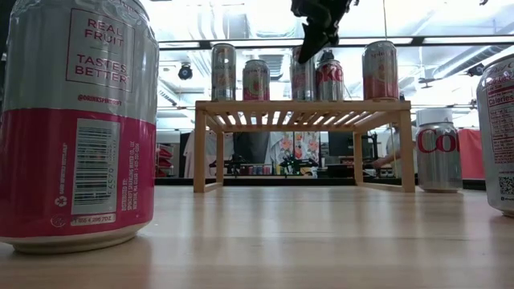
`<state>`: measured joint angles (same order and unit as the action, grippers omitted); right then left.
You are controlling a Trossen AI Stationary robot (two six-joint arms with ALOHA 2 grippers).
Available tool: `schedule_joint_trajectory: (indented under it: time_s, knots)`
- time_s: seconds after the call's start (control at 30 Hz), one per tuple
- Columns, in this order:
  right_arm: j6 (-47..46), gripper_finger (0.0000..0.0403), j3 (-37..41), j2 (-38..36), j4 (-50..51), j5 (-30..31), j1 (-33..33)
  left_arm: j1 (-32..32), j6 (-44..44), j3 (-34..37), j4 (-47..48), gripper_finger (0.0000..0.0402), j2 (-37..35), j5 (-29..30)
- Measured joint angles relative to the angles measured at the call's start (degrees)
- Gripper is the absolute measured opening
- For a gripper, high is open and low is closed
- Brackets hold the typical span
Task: Place canned beverage on shelf
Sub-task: Put the left white soda can on the shelf aligned with the other white soda can
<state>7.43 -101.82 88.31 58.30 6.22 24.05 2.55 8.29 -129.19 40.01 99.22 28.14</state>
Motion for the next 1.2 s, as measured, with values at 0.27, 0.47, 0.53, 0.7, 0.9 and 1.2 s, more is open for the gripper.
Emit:
schedule_joint_trajectory:
  time_s: [0.27, 0.47, 0.53, 0.7, 0.9, 1.2]
  knots:
    - [0.10, 0.0009, 0.00, 1.16, -0.08, 0.00, 0.00, 0.00, 0.00, 0.00, 0.55, 0.0000, 0.00, 0.00]
    - [0.44, 0.0009, 0.04, 0.61, 0.09, 0.44, 0.00, 0.00, 0.00, 0.00, 0.70, 0.0000, 0.00, 0.00]
    - [0.90, 0.0009, 0.04, 0.39, 0.19, 1.83, 0.00, 0.00, 0.00, 0.00, 0.73, 0.0000, 0.00, 0.00]
    - [1.17, 0.0009, 0.04, -0.13, 0.18, 2.87, 0.00, 0.00, 0.22, 0.00, 0.83, 0.0000, 0.00, 0.00]
    - [1.20, 0.0009, 0.04, -0.42, 0.18, 2.98, 0.00, 0.00, 0.24, 0.00, 0.92, 0.0000, 0.00, 0.00]
    - [-2.96, 0.0009, -0.86, -3.95, 0.07, 0.91, -0.02, 0.00, 0.25, 0.00, 1.15, 0.0000, -0.10, 0.00]
